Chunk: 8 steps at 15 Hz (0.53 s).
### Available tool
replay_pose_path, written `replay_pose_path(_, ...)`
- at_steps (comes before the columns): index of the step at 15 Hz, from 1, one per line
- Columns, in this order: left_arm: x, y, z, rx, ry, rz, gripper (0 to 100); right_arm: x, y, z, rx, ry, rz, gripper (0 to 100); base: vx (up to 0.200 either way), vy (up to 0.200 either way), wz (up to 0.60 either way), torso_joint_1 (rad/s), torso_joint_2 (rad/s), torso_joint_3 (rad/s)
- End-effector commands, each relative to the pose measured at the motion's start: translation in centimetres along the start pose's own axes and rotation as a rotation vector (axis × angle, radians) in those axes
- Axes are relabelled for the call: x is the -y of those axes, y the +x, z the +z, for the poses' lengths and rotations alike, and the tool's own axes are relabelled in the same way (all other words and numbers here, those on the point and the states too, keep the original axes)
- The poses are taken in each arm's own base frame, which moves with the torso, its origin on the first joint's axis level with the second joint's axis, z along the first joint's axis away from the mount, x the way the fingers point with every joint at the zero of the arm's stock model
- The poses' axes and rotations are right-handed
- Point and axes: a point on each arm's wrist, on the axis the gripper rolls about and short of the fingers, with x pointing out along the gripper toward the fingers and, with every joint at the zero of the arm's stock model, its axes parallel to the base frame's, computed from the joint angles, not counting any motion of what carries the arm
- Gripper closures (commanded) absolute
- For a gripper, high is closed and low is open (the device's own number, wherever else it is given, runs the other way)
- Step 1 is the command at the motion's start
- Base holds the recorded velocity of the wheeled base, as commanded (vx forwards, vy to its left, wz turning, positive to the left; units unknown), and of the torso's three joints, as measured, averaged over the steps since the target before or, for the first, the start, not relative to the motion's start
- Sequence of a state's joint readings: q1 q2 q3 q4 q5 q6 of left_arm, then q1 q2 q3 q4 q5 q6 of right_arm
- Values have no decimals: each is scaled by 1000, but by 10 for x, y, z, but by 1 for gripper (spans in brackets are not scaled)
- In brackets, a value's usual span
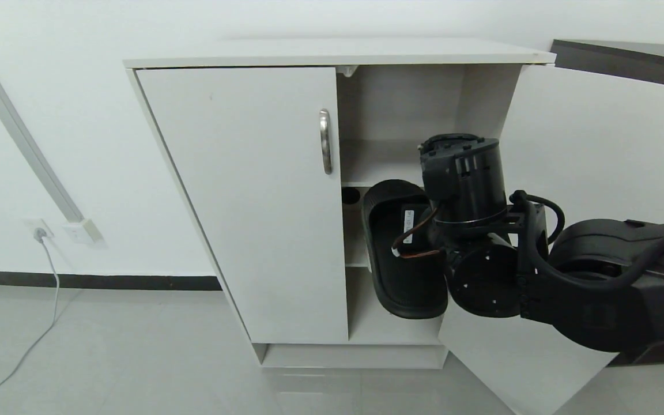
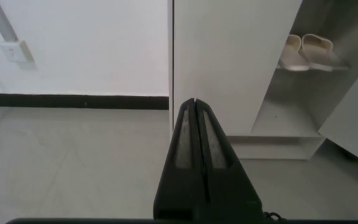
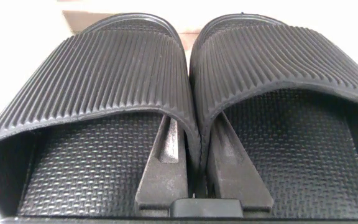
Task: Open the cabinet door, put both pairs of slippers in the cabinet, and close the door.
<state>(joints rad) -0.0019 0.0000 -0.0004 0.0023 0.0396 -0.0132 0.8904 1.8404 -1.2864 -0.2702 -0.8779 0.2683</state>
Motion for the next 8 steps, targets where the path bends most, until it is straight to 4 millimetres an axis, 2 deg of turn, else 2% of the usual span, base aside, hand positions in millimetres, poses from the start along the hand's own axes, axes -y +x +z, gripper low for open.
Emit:
replay_pose_path(1,0,0,0,0,-1,2,100,-1,0,-1,-2,-3,2,100,200,0,0,7,7,2)
replay_pose_path(7,0,0,0,0,-1,2,100,-1,0,-5,0,-11,1,100,200,0,0,2,2,3)
replay_pose_path(8,0,0,0,0,-1,2,100,-2,2,-7,5,-19,4,100,0,0,0,0,0,0)
